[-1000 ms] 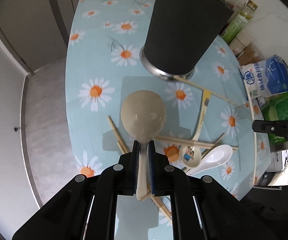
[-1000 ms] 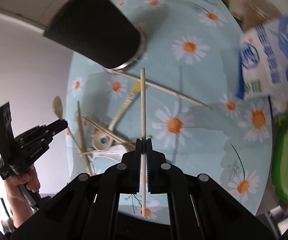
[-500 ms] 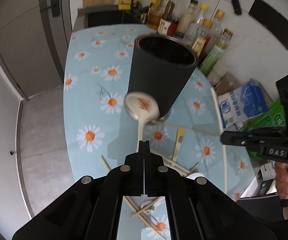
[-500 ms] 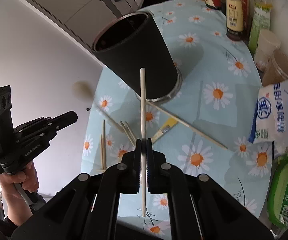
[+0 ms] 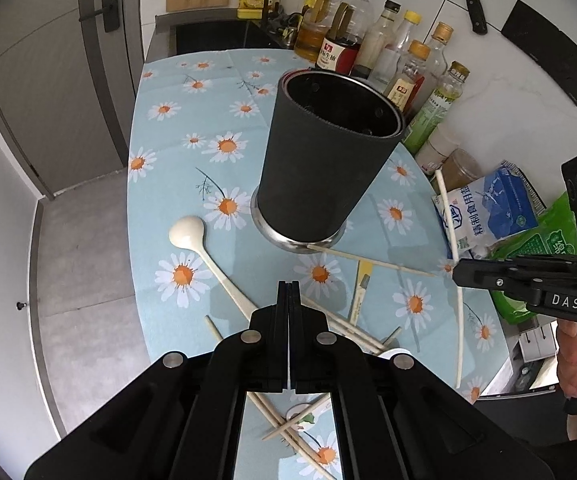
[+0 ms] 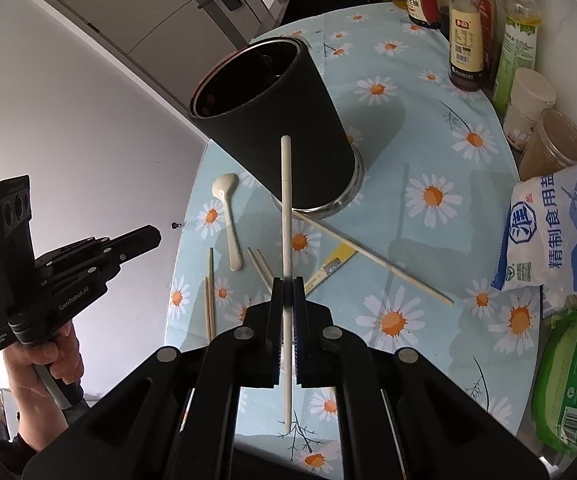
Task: Organize utensils
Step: 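Lift the cream spoon with the left gripper and carry it toward the black holder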
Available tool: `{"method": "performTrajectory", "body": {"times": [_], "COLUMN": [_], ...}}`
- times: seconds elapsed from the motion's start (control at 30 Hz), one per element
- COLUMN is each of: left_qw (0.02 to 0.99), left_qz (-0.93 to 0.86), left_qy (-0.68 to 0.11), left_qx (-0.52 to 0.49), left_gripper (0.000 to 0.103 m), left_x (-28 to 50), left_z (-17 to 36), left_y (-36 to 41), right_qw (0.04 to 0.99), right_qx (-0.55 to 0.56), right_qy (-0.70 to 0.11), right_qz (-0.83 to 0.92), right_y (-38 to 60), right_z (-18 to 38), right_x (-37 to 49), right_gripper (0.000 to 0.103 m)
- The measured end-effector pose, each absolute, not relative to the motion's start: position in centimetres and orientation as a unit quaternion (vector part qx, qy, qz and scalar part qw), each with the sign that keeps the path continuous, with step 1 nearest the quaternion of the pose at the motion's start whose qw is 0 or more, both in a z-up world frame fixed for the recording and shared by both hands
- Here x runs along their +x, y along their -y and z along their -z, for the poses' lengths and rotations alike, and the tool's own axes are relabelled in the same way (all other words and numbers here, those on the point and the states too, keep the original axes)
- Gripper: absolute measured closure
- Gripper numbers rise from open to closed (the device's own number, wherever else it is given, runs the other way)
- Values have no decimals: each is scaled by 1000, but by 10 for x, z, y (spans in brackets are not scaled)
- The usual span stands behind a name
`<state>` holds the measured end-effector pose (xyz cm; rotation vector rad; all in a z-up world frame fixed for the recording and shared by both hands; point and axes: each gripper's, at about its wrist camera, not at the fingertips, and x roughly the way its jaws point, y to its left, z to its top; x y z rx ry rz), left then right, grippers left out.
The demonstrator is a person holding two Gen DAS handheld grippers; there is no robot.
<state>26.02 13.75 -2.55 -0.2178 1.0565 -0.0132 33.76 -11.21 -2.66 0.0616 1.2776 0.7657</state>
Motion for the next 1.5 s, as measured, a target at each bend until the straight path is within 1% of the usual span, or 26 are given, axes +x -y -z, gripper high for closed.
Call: {"method": "performTrajectory", "body": {"times": [0.07, 0.13, 0.2, 0.23, 0.37, 0.6, 0.7, 1.0, 1.3, 1.5], "left_qw": [856, 851, 847, 846, 836, 798, 793, 741, 713, 712], "left_qz": [-2, -11, -18, -20, -30, -53, -74, -106, -143, -164], "left_qy": [-505, -512, -516, -519, -529, -561, -571, -607, -635, -635], "left_qx": [-110, -117, -122, -124, -144, -214, -198, -266, -259, -250], "left_gripper": [102, 99, 85, 84, 84, 84, 83, 82, 82, 82], "left_x": [261, 263, 264, 266, 273, 303, 317, 346, 357, 365], "left_z": [28, 31, 36, 38, 50, 84, 91, 125, 144, 144], "left_y": [-142, -147, -152, -154, -166, -199, -202, -228, -226, -221], "right_qw": [734, 734, 734, 733, 732, 729, 729, 727, 720, 717], "right_qx": [30, 32, 33, 33, 36, 47, 51, 64, 71, 78], "right_qy": [-583, -585, -586, -587, -591, -596, -596, -594, -596, -594], "right_qz": [-346, -344, -342, -342, -338, -333, -334, -338, -348, -357], "right_y": [114, 115, 116, 116, 119, 126, 128, 134, 139, 143], "right_z": [29, 31, 32, 33, 36, 41, 41, 43, 47, 47], "right_x": [338, 339, 338, 339, 340, 345, 347, 352, 354, 355], "right_gripper": [98, 98, 98, 98, 98, 98, 98, 98, 98, 98]}}
